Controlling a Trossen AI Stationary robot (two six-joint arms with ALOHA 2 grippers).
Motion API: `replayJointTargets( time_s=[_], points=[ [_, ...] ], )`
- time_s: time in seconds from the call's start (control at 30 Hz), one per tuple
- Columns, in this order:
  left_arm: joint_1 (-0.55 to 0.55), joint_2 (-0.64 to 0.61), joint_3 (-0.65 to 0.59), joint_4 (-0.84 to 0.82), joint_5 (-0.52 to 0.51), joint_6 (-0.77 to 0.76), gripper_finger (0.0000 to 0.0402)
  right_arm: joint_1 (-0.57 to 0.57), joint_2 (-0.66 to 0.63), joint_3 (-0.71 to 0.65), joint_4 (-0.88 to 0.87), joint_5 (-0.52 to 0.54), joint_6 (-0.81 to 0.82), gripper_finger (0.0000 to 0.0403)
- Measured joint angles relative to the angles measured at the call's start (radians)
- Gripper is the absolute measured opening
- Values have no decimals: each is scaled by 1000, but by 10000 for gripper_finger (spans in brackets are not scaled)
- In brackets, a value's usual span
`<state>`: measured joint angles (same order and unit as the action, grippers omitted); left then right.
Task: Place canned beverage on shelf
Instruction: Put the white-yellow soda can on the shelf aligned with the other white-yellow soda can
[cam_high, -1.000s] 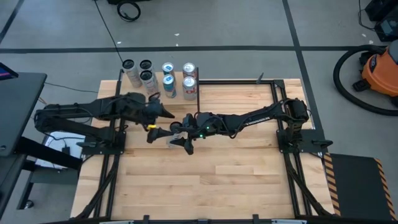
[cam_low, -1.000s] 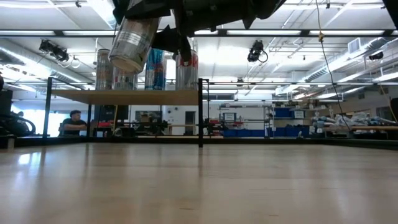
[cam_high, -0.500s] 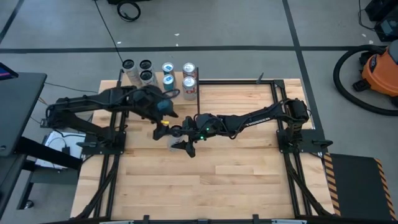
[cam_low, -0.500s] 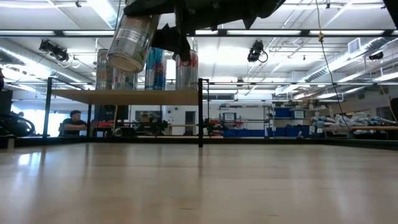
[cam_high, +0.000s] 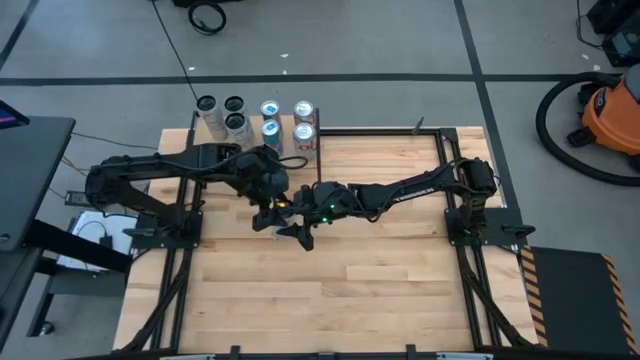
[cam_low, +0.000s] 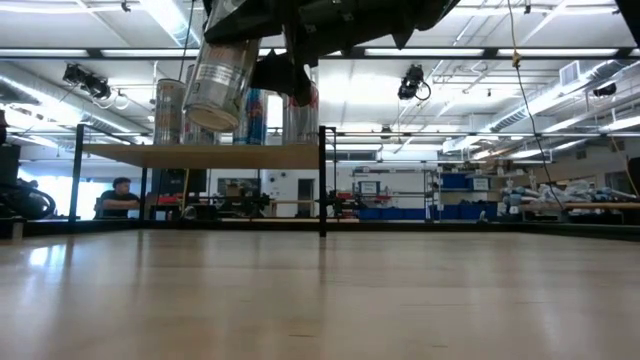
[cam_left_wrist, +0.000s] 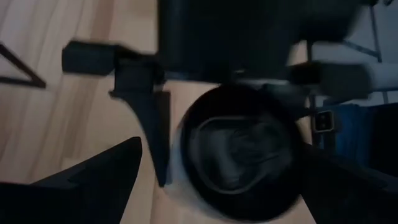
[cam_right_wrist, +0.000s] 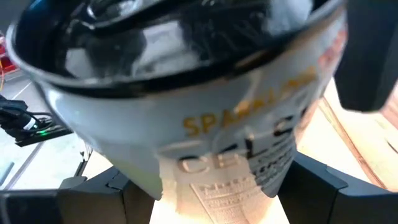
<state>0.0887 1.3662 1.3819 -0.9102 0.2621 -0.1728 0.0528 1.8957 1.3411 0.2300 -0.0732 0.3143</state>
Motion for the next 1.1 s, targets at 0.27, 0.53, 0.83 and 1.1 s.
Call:
replayJointTargets(
  time_s=[0.27,0.53,0.83,1.1],
  points=[
    [6,33,0,5,2,-49,396,0,0,0,-18,-2,7,275],
    [3,58,0,10,3,-43,396,0,0,0,-35,-2,4,275],
    [3,64,0,-6,5,-26,355,-1,0,0,-47,1,-1,275],
    [2,64,0,3,9,-66,298,-1,0,0,-49,0,4,275]
  ],
)
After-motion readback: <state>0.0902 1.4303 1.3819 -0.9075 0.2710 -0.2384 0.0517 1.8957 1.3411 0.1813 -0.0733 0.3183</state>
